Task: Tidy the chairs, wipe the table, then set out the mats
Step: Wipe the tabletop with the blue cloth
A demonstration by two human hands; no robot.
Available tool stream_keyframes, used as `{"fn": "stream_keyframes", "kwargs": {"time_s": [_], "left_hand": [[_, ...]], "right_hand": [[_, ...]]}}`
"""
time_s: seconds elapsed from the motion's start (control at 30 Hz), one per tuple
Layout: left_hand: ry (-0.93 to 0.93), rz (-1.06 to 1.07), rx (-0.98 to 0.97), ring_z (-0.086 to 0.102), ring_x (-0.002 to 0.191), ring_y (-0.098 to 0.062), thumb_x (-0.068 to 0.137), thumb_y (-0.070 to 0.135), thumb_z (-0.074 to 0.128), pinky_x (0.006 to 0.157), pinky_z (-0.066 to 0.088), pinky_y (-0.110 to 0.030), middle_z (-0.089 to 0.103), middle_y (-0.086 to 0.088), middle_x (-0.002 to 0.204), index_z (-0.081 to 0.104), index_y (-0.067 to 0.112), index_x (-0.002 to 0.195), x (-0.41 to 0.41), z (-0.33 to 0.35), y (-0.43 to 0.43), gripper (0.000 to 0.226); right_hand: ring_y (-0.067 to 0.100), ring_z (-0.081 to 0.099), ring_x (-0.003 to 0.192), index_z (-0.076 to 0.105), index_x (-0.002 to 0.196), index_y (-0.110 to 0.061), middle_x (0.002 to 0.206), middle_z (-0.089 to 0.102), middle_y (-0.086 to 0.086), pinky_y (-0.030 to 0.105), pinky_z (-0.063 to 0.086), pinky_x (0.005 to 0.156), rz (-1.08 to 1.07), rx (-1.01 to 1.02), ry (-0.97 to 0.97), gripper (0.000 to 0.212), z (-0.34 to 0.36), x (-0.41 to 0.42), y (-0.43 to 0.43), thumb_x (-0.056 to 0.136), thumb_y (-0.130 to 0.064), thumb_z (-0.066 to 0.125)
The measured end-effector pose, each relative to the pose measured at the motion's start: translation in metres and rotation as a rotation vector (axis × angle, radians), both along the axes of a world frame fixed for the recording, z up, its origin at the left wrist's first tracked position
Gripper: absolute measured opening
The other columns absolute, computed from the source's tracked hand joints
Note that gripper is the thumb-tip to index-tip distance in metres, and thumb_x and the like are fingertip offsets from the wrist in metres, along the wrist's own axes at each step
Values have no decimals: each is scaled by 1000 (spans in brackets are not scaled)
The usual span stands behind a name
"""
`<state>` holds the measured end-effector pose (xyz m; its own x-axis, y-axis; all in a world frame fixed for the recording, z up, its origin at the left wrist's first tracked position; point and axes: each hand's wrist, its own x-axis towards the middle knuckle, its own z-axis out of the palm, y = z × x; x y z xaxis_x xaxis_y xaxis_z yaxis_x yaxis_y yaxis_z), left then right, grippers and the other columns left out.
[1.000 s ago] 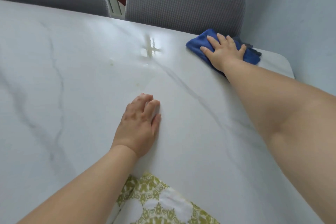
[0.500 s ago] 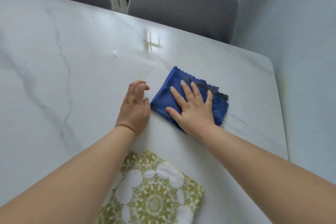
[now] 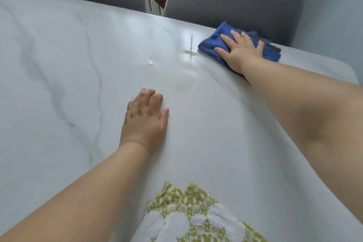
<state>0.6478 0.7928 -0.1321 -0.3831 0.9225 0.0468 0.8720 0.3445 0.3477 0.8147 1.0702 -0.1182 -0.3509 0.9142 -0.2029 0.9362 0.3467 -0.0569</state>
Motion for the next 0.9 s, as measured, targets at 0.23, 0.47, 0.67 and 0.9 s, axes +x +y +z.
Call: {"fn": "stream_keyframes", "kwargs": {"time_s": [0.23,0.47,0.67,0.9], "left_hand": [[-62,24,14,12,140,-14,98,30,36,118,5,-30,26,6,145,39,20,129,1,0,-3,33],[-168,77,44,21,139,-21,97,19,38,117,11,-35,28,-2,149,40,10,132,4,11,-2,36],[-161,138,75,26,138,-25,84,2,38,118,10,-39,32,-11,145,38,6,134,5,14,-6,50],[-93,184,88,27,137,-23,87,4,38,118,8,-37,36,-8,143,39,8,135,3,5,-7,48]], "right_hand": [[22,2,149,8,153,-35,163,5,-4,62,2,114,-102,28,9,66,1,-13,8,94,-65,12],[18,-10,149,3,152,-41,163,-7,-6,60,-3,115,82,-6,1,66,1,4,-128,92,-67,15],[16,-13,148,-1,150,-47,162,-11,-9,58,-7,115,306,-20,-35,67,2,2,-218,89,-72,12],[16,-3,149,14,149,-47,162,0,-11,61,-3,114,257,12,17,66,-1,-34,-125,88,-73,17]]}}
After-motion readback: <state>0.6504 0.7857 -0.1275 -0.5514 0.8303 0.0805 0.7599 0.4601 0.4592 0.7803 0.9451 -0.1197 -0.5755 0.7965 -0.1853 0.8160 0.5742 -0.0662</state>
